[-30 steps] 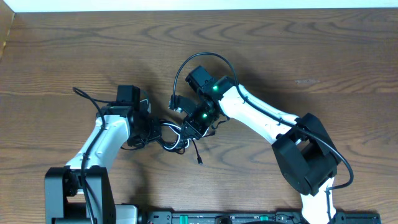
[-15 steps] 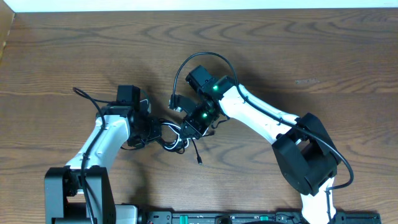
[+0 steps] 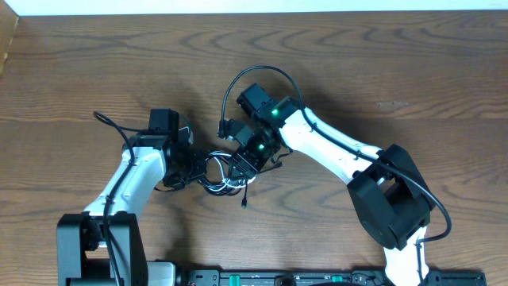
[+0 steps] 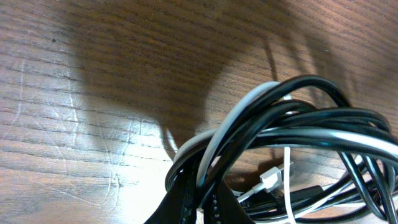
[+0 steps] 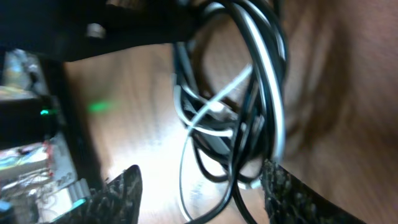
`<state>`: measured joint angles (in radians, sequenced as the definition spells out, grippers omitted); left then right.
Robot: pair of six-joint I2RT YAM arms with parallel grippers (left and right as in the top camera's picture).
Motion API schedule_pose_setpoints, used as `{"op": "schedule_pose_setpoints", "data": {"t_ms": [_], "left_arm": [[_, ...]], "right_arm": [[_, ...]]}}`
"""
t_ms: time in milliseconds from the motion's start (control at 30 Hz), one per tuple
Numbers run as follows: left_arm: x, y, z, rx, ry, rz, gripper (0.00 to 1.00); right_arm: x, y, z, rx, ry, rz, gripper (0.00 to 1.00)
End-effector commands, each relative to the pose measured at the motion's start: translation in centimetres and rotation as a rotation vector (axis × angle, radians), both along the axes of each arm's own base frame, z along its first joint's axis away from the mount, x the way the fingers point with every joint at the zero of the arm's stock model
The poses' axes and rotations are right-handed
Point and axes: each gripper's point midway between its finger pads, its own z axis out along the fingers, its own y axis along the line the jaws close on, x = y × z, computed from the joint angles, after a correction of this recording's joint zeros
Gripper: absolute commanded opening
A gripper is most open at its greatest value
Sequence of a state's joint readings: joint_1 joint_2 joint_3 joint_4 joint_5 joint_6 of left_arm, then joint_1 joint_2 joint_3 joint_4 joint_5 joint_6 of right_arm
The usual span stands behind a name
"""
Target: Untangle cables
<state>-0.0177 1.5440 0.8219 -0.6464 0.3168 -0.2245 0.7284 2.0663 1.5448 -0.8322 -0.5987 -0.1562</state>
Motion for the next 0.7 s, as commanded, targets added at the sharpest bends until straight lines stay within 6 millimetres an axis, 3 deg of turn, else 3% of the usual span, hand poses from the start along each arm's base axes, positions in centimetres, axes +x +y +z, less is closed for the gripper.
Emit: {"op": "schedule_pose_setpoints", "data": {"t_ms": [0, 300, 533, 667], "left_arm": [[-0.6, -0.2, -0.4, -0.013, 0.021, -0.002, 0.08], [-0.6, -0.2, -0.4, -0.013, 0.021, -0.002, 0.08], [-0.6, -0.2, -0.4, -0.013, 0.021, -0.002, 0.08], [-0.6, -0.2, -0.4, -0.013, 0.021, -0.002, 0.08]], "right_arm": [[1.3, -1.4, -1.3, -0.104, -0.055, -0.055, 0.62], [0.0, -2.8, -2.9, -0.167, -0.017, -0.053, 0.6], [-2.4, -2.4, -2.8, -0.131, 0.099, -0.04, 0.48], [-3.6, -1.4, -1.7, -0.053, 0.182, -0.021, 0.33]]}}
